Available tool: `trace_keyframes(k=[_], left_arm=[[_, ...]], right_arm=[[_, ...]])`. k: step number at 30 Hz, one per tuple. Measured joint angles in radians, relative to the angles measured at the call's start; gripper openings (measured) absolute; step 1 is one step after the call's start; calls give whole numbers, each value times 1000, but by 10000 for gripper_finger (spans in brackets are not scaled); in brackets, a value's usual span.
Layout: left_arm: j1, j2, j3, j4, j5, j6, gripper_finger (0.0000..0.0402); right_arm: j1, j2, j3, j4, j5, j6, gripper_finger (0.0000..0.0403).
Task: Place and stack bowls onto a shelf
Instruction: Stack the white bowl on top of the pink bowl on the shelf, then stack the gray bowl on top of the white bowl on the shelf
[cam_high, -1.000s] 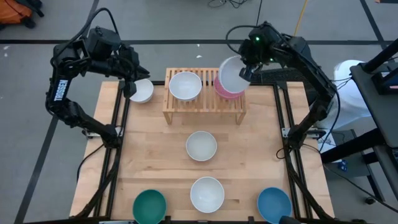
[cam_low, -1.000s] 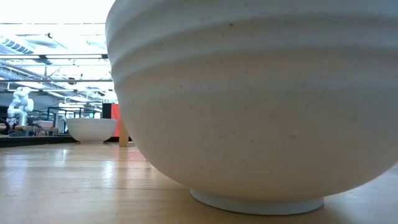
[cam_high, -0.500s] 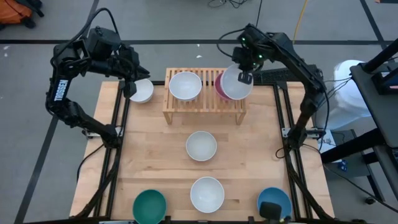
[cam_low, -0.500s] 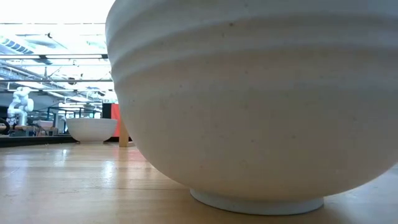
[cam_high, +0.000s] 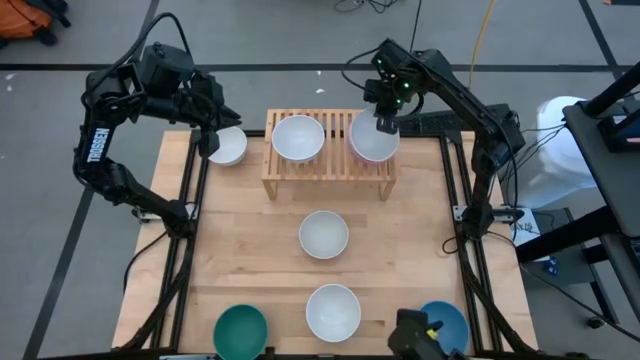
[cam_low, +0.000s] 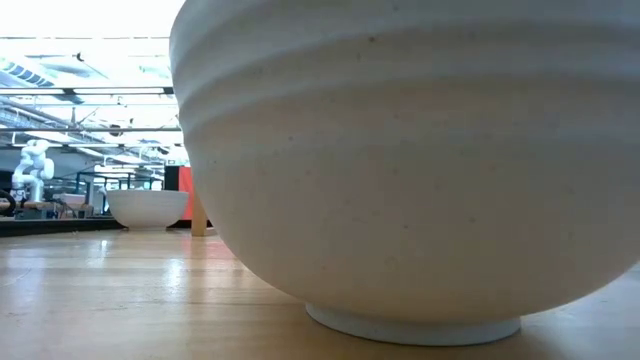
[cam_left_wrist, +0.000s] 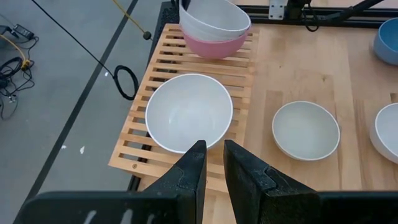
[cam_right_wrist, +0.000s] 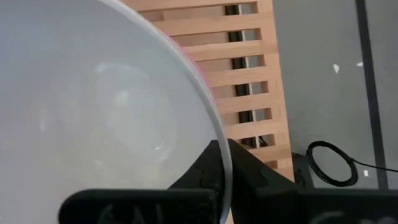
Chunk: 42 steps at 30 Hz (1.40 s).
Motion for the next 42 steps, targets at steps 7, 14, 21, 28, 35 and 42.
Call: trace_keyframes(k=[7, 14, 21, 28, 35, 42], left_arm=[[0, 0, 0, 0, 0, 1, 62], [0, 0, 0, 0, 0, 2, 62], [0, 0, 0, 0, 0, 1, 62], [0, 0, 0, 0, 0, 1, 62], [0, 0, 0, 0, 0, -1, 62], [0, 0, 0, 0, 0, -3, 62]], right_arm=[[-16, 21, 0, -15, -7, -3, 0], [-16, 22, 0, 20, 1, 15, 1], [-9, 23, 0, 33, 5, 28, 39], [11, 15, 0, 64, 6, 23, 95], [45, -26, 0, 136, 132, -62, 132], [68, -54, -1, 250, 231, -59, 129]])
